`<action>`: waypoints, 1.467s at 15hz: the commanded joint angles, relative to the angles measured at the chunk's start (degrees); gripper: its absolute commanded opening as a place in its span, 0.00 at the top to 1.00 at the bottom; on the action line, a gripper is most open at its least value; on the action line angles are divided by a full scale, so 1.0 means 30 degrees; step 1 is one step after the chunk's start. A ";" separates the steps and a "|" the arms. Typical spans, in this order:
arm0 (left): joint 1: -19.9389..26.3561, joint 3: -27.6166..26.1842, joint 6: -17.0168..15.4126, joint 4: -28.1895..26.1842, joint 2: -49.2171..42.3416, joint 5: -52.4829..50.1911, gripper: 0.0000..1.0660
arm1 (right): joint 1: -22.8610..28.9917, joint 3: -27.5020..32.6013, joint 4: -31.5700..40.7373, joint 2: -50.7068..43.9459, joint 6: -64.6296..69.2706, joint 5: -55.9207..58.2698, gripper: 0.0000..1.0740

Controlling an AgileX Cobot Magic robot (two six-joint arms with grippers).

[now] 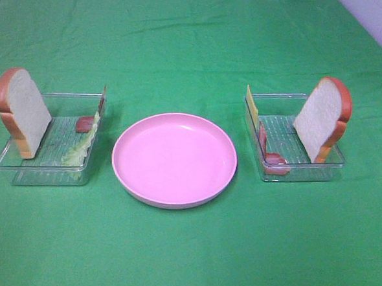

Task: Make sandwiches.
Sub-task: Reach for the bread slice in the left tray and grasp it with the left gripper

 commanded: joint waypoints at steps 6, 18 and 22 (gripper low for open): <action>0.0076 0.0019 -0.0019 -0.0191 -0.0401 -0.0191 0.33 | -0.0095 0.0019 0.0019 -0.0306 0.0019 -0.0153 0.34; 0.0076 0.0019 -0.0019 -0.0191 -0.0401 -0.0191 0.33 | -0.0095 0.0019 0.0019 -0.0306 0.0019 -0.0153 0.34; 0.0076 0.0019 -0.0019 -0.0191 -0.0401 -0.0191 0.33 | -0.0095 0.0019 0.0019 -0.0306 0.0019 -0.0153 0.34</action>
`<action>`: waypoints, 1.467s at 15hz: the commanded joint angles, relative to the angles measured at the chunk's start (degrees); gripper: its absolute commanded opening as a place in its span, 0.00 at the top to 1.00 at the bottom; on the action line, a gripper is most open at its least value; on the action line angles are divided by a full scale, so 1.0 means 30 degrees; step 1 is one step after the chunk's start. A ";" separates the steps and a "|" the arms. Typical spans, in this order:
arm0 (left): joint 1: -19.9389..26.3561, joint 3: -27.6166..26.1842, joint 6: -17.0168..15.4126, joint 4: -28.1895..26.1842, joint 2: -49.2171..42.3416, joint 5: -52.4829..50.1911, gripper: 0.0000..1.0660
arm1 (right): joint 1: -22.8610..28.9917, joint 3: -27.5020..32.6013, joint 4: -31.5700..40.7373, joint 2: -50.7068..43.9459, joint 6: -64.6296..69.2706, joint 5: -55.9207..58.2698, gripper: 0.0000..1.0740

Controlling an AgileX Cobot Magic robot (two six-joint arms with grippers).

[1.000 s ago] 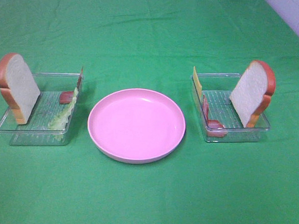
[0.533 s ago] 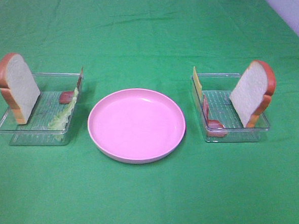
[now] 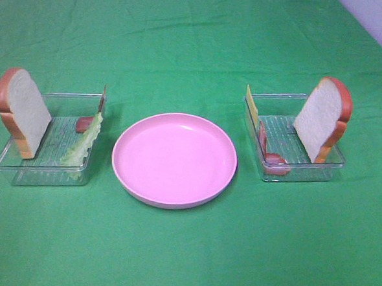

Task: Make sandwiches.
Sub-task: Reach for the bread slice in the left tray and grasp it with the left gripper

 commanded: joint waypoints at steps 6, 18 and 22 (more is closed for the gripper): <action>0.0076 -0.1089 -0.0726 -0.0477 0.1585 -0.3247 0.33 | -0.0095 0.0019 0.0019 -0.0306 0.0019 -0.0153 0.34; 0.0076 -1.2261 -0.1528 -0.1910 2.3529 -0.3743 0.33 | -0.0095 0.0019 0.0019 -0.0306 0.0019 -0.0153 0.34; 0.0076 -1.5814 -0.1604 -0.1910 2.8801 -0.0115 0.33 | -0.0095 0.0019 0.0019 -0.0306 0.0019 -0.0153 0.34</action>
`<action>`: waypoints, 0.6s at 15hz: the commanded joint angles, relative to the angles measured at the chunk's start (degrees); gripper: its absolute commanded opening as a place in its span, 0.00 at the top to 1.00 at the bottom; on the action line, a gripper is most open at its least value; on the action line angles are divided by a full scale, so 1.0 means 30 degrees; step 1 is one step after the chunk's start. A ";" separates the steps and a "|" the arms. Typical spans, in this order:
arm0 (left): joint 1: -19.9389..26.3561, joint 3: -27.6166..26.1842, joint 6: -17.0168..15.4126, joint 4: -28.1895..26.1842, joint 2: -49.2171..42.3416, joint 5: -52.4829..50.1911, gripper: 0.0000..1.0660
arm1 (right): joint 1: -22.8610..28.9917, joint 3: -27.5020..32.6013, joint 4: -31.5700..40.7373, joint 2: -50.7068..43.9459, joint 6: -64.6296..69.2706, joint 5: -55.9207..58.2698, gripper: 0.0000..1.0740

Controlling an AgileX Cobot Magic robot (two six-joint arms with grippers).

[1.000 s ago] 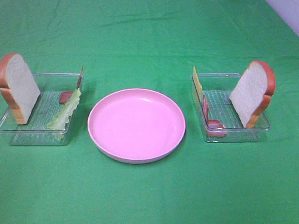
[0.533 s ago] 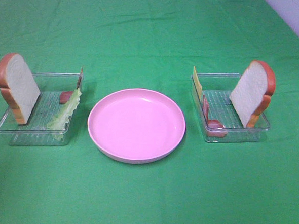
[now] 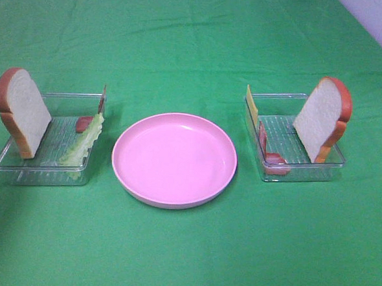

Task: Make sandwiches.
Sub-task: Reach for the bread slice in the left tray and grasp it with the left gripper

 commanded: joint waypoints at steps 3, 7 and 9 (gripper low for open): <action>-0.0745 -0.3476 -0.0172 -0.0057 0.5806 0.2215 0.33 | -0.0095 0.0019 0.0019 -0.0306 0.0019 -0.0153 0.34; -0.2368 -0.5233 -0.0535 0.0802 0.8862 0.2196 0.32 | -0.0095 0.0019 0.0019 -0.0306 0.0019 -0.0153 0.34; -0.3037 -0.5940 -0.2788 0.3018 1.0103 0.2196 0.32 | -0.0095 0.0019 0.0019 -0.0306 0.0019 -0.0153 0.34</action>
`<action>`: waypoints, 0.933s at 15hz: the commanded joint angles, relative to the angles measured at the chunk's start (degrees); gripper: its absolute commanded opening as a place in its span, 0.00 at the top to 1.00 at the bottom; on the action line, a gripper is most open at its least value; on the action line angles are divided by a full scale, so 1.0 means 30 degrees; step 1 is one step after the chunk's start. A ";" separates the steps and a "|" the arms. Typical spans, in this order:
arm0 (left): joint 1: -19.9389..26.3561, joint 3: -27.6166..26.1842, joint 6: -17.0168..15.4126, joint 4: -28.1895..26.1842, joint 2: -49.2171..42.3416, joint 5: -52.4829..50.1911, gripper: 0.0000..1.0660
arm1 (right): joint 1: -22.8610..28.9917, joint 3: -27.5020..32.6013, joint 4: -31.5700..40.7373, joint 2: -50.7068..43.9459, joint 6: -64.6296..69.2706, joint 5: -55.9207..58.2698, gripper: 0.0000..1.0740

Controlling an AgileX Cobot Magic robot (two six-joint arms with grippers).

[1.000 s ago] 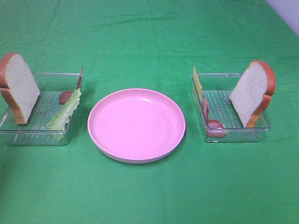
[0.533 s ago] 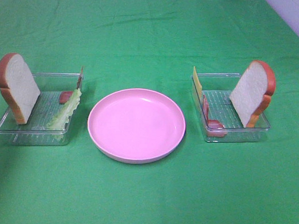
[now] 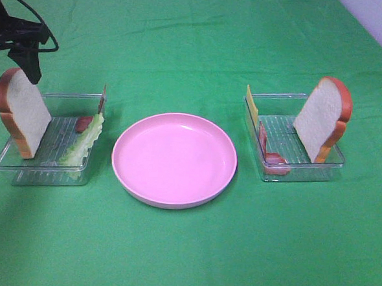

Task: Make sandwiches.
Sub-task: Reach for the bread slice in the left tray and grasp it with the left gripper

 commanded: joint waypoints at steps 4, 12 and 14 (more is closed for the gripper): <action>-0.0286 -0.0248 -0.1757 0.1127 0.1184 -0.0802 0.32 | -0.0095 0.0019 0.0019 -0.0306 0.0019 -0.0172 0.34; -0.0286 -0.0248 -0.2273 0.0955 0.2387 -0.2063 0.53 | -0.0095 0.0019 0.0019 -0.0306 0.0019 -0.0172 0.34; -0.0286 -0.0248 -0.2349 0.0993 0.2349 -0.2120 0.80 | -0.0095 0.0019 0.0019 -0.0306 0.0019 -0.0172 0.34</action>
